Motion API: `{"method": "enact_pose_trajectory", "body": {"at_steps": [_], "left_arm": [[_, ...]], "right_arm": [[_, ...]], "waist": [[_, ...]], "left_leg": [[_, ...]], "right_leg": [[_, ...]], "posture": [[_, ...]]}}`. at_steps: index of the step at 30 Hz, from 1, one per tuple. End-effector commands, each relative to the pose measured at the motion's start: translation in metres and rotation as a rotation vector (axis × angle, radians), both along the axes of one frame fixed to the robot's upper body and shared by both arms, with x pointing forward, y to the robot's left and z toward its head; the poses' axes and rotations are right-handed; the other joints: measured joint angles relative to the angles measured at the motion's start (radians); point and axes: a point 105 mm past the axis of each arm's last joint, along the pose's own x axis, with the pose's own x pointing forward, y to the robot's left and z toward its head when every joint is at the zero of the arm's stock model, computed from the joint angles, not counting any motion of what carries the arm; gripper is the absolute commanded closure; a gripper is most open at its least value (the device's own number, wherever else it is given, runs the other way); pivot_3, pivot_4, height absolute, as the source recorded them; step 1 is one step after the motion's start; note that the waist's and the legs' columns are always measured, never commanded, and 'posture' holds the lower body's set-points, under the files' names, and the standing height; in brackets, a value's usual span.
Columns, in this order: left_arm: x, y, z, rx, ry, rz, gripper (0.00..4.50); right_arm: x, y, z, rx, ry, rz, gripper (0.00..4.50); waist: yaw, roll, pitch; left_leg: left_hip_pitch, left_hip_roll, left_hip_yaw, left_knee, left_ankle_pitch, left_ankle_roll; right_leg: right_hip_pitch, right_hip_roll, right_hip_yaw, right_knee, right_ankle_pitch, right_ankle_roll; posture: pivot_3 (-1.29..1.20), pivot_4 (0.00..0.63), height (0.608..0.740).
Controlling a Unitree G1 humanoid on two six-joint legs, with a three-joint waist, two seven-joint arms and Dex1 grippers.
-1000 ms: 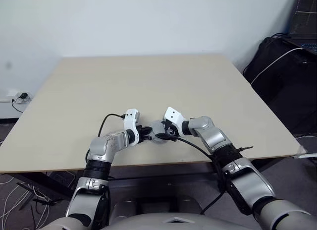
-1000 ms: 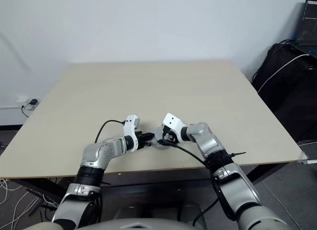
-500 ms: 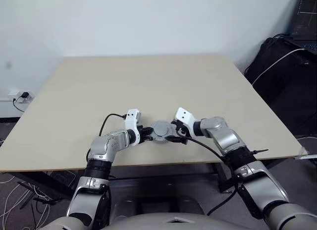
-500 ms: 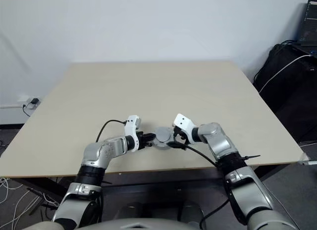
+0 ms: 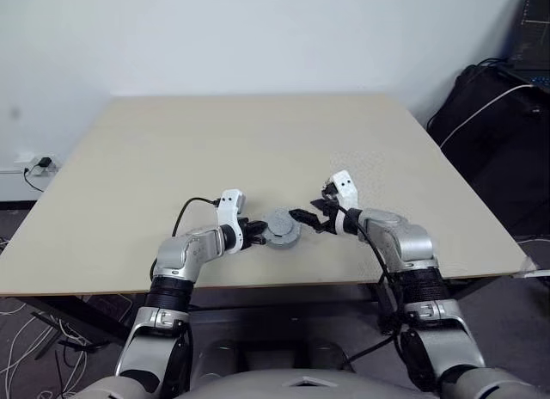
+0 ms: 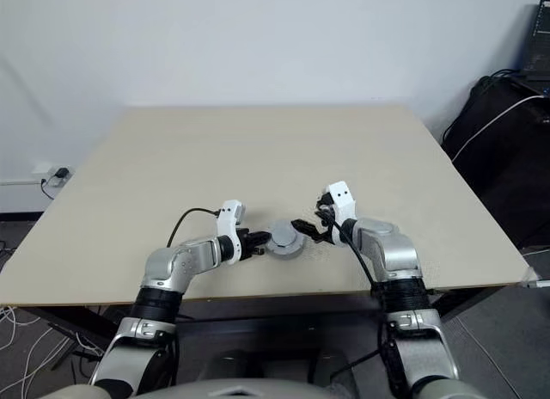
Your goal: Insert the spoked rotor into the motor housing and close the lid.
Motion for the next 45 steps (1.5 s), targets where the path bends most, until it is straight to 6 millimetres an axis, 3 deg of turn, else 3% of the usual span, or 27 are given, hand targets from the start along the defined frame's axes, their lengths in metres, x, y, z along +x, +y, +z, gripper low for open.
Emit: {"method": "enact_pose_trajectory", "body": {"at_steps": [1,11,18,28,37,41,45], "left_arm": [[-0.009,-0.01,-0.006,0.001,0.028,-0.04,4.5],[-0.012,-0.012,-0.006,-0.005,0.029,-0.05,4.5],[-0.014,-0.013,-0.007,-0.003,0.033,-0.055,4.5],[-0.016,-0.012,-0.008,-0.002,0.035,-0.062,4.5],[-0.018,-0.012,-0.01,0.002,0.042,-0.063,4.5],[-0.018,-0.012,-0.01,0.002,0.041,-0.066,4.5],[-0.018,-0.013,-0.01,0.003,0.041,-0.068,4.5]], "right_arm": [[-0.005,0.013,-0.002,0.032,0.1,-0.031,0.02],[-0.016,0.034,-0.017,0.116,0.287,-0.054,0.02],[-0.018,0.046,-0.004,0.365,0.411,-0.063,0.02],[-0.014,0.049,0.02,0.621,0.385,-0.099,0.02],[-0.026,0.053,0.012,0.625,0.431,-0.115,0.02],[-0.033,0.055,0.005,0.577,0.457,-0.101,0.88],[-0.034,0.054,0.004,0.56,0.456,-0.097,2.2]], "waist": [[0.0,0.0,0.0],[-0.004,0.0,0.0],[-0.007,0.001,0.0],[-0.012,0.001,0.0],[-0.008,0.003,0.0],[-0.011,0.003,0.0],[-0.013,0.004,0.0]], "left_leg": [[0.0,0.0,0.0,0.0,0.0,0.0],[0.0,0.0,0.0,-0.002,0.0,0.001],[0.0,0.0,0.0,-0.004,0.0,0.001],[0.0,0.0,0.001,-0.006,0.0,0.001],[0.0,0.0,0.0,-0.007,-0.001,0.001],[0.0,-0.001,0.001,-0.008,-0.001,0.002],[0.0,0.0,0.001,-0.01,0.0,0.001]], "right_leg": [[0.0,0.0,0.0,0.0,0.0,0.0],[0.0,0.001,0.0,-0.002,0.0,0.0],[0.0,0.002,0.0,-0.004,0.0,0.0],[0.0,0.003,0.0,-0.005,0.001,0.001],[0.001,0.002,0.0,-0.01,0.001,0.002],[0.001,0.002,0.0,-0.011,0.002,0.003],[0.0,0.003,0.0,-0.011,0.001,0.002]], "posture": [[0.0,0.0,0.74],[0.0,0.0,0.74],[0.0,0.0,0.74],[0.0,0.0,0.74],[0.0,0.0,0.74],[0.0,0.0,0.74],[0.0,0.0,0.74]]}}
